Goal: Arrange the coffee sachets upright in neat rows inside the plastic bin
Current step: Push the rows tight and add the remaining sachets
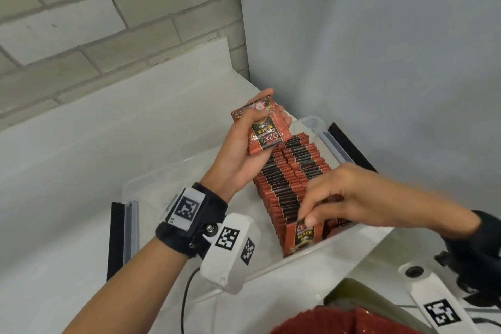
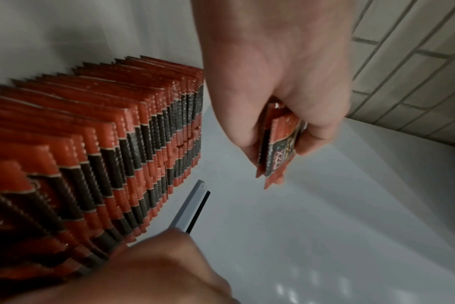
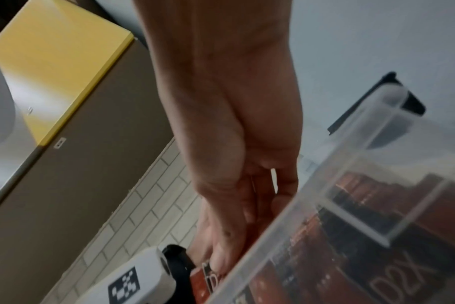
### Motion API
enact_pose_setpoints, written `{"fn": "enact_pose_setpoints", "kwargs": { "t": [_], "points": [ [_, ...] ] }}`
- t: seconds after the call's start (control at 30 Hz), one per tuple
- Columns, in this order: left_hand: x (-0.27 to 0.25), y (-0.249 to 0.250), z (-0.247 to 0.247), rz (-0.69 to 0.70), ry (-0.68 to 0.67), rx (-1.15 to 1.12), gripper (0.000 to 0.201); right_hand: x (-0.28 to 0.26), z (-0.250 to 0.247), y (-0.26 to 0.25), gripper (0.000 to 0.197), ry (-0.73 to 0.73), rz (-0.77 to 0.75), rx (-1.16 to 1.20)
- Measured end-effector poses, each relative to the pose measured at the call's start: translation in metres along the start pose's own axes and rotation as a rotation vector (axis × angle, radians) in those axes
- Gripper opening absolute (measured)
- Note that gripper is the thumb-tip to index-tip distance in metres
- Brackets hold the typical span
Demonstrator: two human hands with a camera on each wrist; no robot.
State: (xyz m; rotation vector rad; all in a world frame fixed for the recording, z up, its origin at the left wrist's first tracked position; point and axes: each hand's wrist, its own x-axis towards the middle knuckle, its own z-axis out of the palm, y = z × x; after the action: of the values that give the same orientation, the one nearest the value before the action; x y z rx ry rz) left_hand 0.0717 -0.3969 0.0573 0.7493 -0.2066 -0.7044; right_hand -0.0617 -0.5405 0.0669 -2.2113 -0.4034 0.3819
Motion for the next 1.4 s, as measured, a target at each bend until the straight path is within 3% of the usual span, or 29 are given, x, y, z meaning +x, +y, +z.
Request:
{"fn": "enact_pose_setpoints", "kwargs": {
  "t": [0.3, 0.37, 0.53, 0.97, 1.17, 1.3, 1.4],
  "points": [
    [-0.002, 0.001, 0.0, -0.015, -0.005, 0.043, 0.036, 0.008, 0.012, 0.01, 0.016, -0.108, 0.004, -0.281],
    [-0.002, 0.001, -0.001, -0.021, 0.0, 0.055, 0.034, 0.007, 0.011, 0.009, 0.007, -0.091, 0.034, -0.255],
    [-0.001, 0.0, -0.001, -0.037, 0.009, 0.077, 0.029, 0.008, 0.014, 0.008, 0.012, -0.055, 0.023, -0.244],
    [-0.001, -0.001, -0.001, -0.009, 0.0, 0.115, 0.037, 0.001, 0.016, 0.006, 0.009, 0.02, -0.073, -0.134],
    [-0.001, -0.002, -0.002, -0.001, -0.009, 0.141, 0.04, 0.003, 0.017, 0.01, 0.029, -0.06, 0.017, -0.126],
    [-0.002, -0.002, -0.001, -0.002, -0.022, 0.143, 0.041, 0.007, 0.016, 0.009, 0.022, -0.104, 0.065, -0.146],
    [-0.002, -0.002, 0.0, 0.001, -0.025, 0.139, 0.041, 0.006, 0.008, 0.003, 0.025, -0.017, 0.13, -0.023]
  ]
}}
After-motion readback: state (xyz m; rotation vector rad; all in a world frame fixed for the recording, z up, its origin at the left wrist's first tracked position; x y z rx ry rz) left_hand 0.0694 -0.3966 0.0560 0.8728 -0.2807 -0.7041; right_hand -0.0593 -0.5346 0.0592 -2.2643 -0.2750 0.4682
